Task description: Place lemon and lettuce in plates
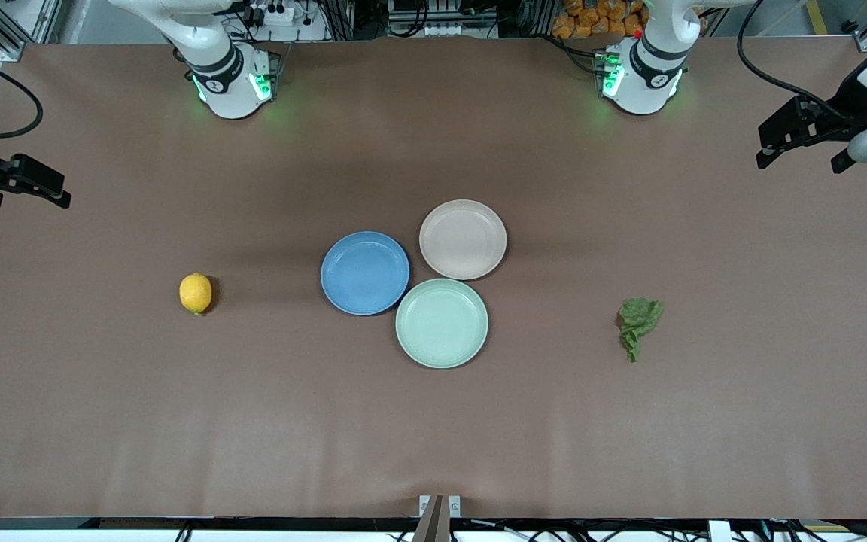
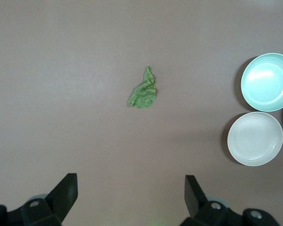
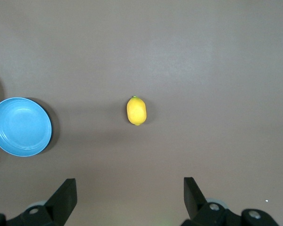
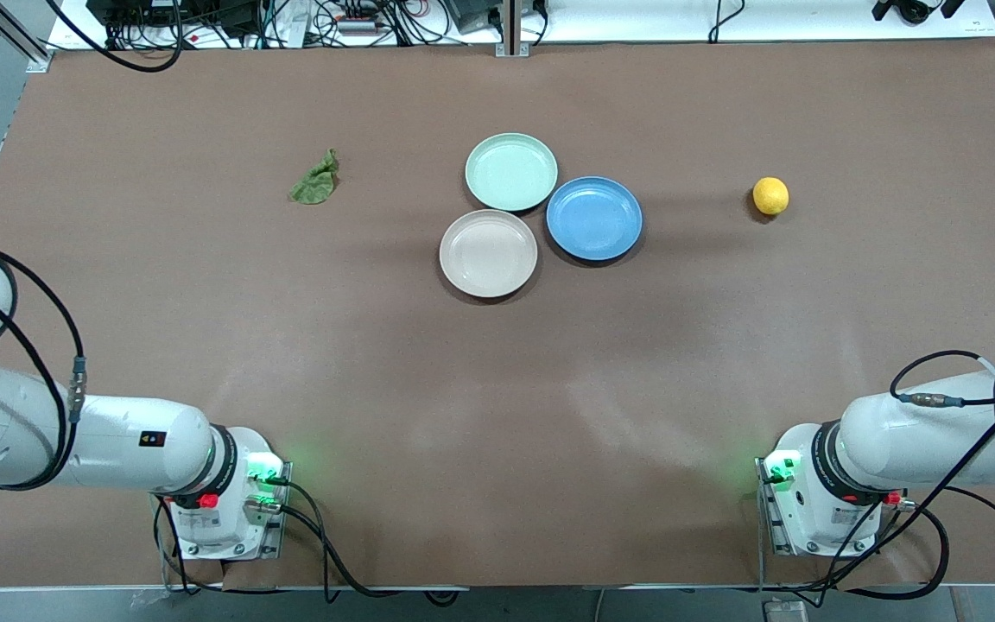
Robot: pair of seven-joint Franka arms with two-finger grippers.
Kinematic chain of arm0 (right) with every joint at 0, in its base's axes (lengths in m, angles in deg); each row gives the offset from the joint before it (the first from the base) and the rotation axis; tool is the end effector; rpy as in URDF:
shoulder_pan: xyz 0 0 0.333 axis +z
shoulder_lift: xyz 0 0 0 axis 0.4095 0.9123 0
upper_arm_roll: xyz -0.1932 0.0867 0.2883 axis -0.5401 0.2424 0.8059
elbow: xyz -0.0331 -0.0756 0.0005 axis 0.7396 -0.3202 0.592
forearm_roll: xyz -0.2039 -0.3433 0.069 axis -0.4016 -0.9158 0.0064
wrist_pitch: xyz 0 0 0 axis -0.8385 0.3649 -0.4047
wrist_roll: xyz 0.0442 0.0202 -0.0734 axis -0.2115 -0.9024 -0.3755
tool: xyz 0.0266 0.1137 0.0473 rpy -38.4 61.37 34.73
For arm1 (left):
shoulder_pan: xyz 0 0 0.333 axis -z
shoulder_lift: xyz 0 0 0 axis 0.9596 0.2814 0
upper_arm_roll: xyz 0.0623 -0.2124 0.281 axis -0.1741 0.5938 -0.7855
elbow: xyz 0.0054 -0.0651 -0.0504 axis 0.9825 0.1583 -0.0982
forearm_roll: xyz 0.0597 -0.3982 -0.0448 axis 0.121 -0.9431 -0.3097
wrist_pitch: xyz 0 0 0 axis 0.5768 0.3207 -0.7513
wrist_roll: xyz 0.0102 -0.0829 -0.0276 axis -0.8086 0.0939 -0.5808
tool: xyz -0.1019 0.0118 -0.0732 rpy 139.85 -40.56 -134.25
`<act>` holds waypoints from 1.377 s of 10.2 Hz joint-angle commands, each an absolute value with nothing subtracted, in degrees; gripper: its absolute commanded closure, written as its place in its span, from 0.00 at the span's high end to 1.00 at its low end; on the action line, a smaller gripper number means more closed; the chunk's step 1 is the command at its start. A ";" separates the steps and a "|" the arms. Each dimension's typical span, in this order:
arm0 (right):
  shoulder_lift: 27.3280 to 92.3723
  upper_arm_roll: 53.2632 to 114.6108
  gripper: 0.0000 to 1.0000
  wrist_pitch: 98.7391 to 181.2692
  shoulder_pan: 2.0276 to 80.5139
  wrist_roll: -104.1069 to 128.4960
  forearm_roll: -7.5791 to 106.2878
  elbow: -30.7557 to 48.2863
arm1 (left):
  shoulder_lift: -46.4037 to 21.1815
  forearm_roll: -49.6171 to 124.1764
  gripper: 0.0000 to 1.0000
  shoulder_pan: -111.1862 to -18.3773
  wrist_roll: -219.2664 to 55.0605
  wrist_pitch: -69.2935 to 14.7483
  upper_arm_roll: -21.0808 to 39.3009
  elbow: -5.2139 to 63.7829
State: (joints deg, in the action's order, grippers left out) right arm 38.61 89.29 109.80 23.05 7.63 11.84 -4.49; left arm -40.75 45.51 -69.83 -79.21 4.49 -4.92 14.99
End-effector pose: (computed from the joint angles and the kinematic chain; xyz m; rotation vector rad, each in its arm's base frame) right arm 0.5721 -0.0136 0.6547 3.1311 -0.0214 -0.0729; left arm 0.5372 -0.0787 0.7038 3.1242 -0.1244 0.0638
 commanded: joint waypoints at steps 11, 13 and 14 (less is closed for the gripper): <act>39.11 89.30 1.00 108.41 22.50 7.25 11.37 -5.62 | -30.87 43.72 1.00 -70.05 -78.82 1.82 -5.17 14.04; 39.11 89.39 1.00 106.22 21.71 7.25 11.45 -5.36 | -27.70 43.55 1.00 -70.49 -79.43 0.78 -5.35 14.03; 39.28 89.39 1.00 105.77 21.62 7.25 11.54 -5.35 | -25.68 42.94 1.00 -70.67 -79.43 -0.45 -5.35 13.95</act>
State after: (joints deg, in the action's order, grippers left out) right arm 38.73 88.87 107.13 22.49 7.63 11.84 -4.51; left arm -28.02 44.83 -70.11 -79.21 0.37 -5.23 15.29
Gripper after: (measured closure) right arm 0.000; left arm 0.000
